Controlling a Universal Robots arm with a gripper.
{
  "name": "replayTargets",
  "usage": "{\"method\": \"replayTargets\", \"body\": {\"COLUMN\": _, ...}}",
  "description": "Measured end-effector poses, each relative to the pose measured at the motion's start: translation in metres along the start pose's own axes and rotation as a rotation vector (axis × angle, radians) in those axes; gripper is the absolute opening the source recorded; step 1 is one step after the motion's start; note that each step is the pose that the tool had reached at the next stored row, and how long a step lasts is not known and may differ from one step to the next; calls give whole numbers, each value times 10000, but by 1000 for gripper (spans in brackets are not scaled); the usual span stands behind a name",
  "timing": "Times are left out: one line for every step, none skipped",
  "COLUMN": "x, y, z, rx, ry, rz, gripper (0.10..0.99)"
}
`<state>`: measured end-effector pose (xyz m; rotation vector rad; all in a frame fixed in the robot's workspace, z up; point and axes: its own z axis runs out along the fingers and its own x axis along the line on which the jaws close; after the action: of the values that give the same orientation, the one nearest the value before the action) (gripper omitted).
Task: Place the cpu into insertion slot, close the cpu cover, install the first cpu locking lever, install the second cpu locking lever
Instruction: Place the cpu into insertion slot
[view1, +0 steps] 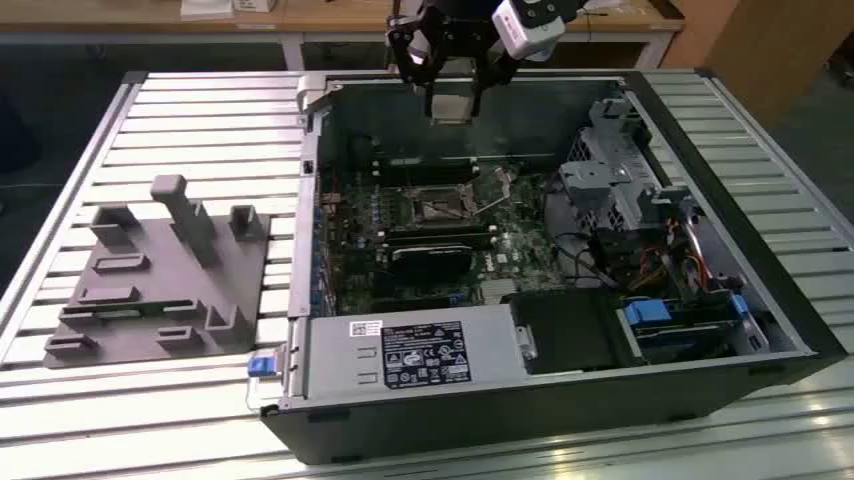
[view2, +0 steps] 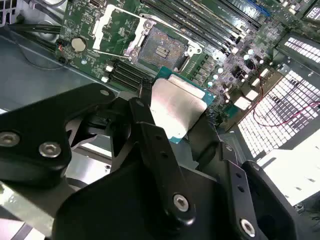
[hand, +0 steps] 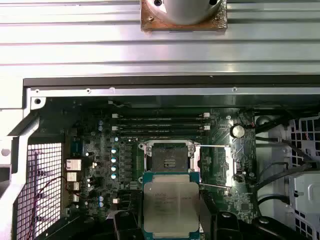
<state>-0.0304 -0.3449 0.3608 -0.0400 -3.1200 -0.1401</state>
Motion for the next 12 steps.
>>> {"method": "replayTargets", "body": {"x": 0, "y": 0, "z": 0, "rx": 1, "ry": 0, "rz": 0, "gripper": 537}}
{"method": "replayTargets", "body": {"x": 0, "y": 0, "z": 0, "rx": 0, "ry": 0, "rz": 0, "gripper": 537}}
{"method": "replayTargets", "body": {"x": 0, "y": 0, "z": 0, "rx": 0, "ry": 0, "rz": 0, "gripper": 537}}
{"method": "replayTargets", "body": {"x": 0, "y": 0, "z": 0, "rx": 1, "ry": 1, "rz": 0, "gripper": 537}}
{"method": "replayTargets", "body": {"x": 0, "y": 0, "z": 2, "rx": 2, "ry": 1, "rz": 1, "gripper": 537}}
{"method": "replayTargets", "body": {"x": 0, "y": 0, "z": 6, "rx": 1, "ry": 1, "rz": 0, "gripper": 537}}
{"method": "replayTargets", "body": {"x": 0, "y": 0, "z": 9, "rx": 1, "ry": 1, "rz": 0, "gripper": 537}}
{"method": "replayTargets", "body": {"x": 0, "y": -1, "z": 14, "rx": 0, "ry": 0, "rz": 0, "gripper": 537}}
{"method": "replayTargets", "body": {"x": 0, "y": -2, "z": 18, "rx": 0, "ry": 0, "rz": 0, "gripper": 537}}
{"method": "replayTargets", "body": {"x": -1, "y": -2, "z": 24, "rx": 0, "ry": 0, "rz": 0, "gripper": 537}}
{"method": "replayTargets", "body": {"x": -1, "y": -3, "z": 29, "rx": 0, "ry": 0, "rz": 0, "gripper": 537}}
{"method": "replayTargets", "body": {"x": -1, "y": -3, "z": 34, "rx": 0, "ry": 0, "rz": 0, "gripper": 537}}
